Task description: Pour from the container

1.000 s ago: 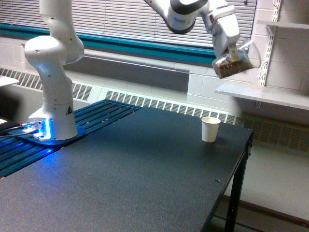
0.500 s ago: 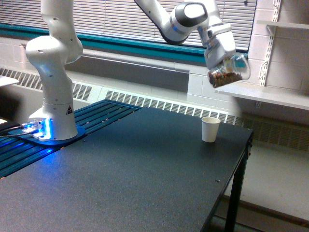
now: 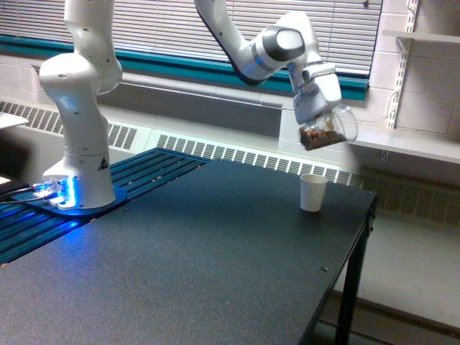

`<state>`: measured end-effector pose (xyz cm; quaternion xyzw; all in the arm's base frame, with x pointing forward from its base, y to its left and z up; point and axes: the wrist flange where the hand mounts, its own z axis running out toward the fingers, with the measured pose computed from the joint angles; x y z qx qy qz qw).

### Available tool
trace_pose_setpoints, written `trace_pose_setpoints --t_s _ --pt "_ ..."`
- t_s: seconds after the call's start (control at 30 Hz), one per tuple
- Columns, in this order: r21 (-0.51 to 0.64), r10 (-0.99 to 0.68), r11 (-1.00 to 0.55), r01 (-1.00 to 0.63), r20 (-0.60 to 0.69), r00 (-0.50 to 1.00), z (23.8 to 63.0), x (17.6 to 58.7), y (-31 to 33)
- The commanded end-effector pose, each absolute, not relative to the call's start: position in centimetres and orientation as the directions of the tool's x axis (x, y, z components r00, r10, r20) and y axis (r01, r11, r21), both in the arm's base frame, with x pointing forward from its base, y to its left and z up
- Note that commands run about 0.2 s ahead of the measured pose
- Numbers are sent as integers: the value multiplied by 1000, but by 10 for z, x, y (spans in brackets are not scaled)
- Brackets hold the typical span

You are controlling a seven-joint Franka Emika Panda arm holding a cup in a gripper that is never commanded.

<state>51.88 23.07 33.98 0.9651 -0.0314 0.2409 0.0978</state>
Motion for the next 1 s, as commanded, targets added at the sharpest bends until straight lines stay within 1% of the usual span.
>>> trace_pose_setpoints --t_s 0.03,0.63,1.0 --pt "175 -10 -979 -106 476 879 327 506 243" --pt "239 63 -970 -47 430 901 287 472 253" --pt "267 91 -964 -22 402 911 270 462 261"
